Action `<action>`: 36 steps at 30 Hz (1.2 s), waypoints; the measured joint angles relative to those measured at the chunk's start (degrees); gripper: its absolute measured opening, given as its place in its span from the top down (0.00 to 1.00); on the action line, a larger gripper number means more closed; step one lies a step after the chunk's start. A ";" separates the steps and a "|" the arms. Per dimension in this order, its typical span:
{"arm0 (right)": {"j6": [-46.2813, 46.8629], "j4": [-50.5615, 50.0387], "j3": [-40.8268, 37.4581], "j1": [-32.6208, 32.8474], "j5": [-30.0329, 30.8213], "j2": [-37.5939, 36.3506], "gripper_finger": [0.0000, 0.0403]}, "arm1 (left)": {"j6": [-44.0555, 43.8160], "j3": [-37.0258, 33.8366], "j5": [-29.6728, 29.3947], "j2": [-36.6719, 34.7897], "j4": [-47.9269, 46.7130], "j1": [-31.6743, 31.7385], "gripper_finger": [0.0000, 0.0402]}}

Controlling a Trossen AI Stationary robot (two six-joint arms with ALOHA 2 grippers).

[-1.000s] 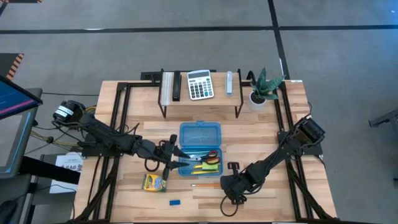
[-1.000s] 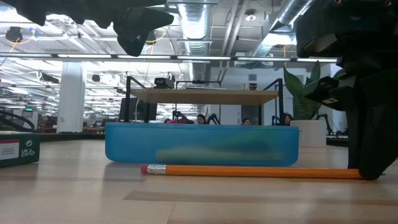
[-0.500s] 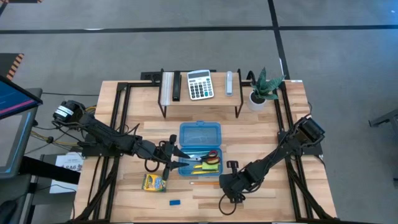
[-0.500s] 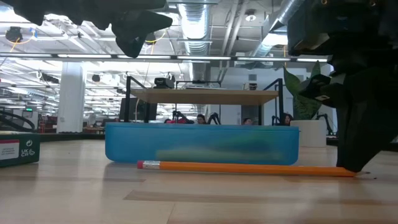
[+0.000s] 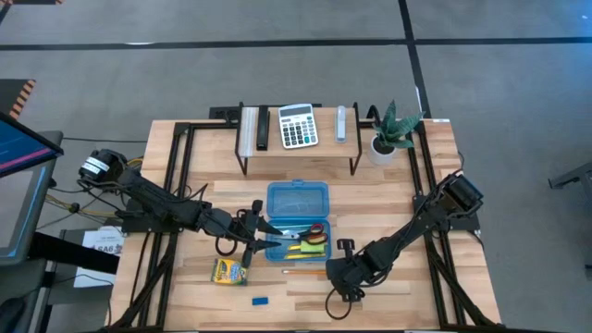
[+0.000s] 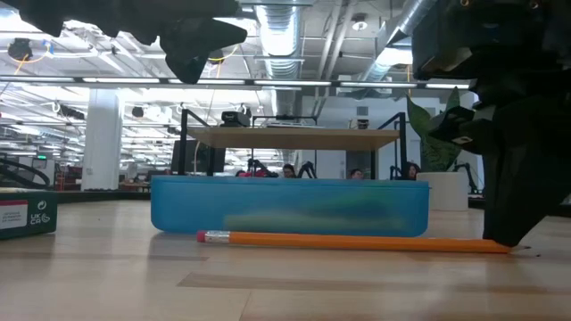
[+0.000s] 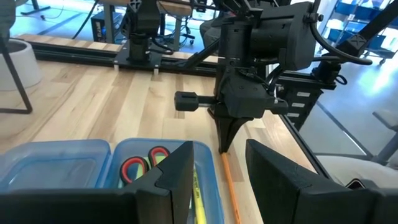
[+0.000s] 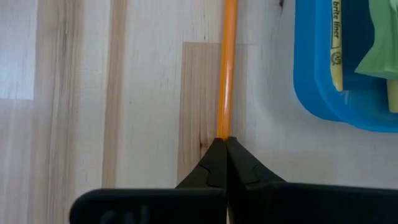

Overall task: Pack school essentials
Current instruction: Put the orange pencil into the blue supply box

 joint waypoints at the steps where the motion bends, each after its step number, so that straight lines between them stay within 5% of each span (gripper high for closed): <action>1: 0.02 -0.06 0.00 0.00 -0.03 -0.25 1.00 | 0.02 0.00 -0.02 0.00 -0.02 0.00 0.67; 17: -0.37 0.51 0.09 -0.02 0.08 -5.29 0.99 | -0.04 0.04 -1.48 0.00 0.15 0.02 0.67; 26: -1.72 2.86 0.07 0.02 0.08 -4.74 0.84 | -0.15 0.04 -1.01 0.01 0.03 -0.05 0.67; 36: -2.45 2.26 0.07 0.02 0.87 -4.74 0.76 | -0.63 5.32 0.47 11.77 -1.36 -5.75 0.67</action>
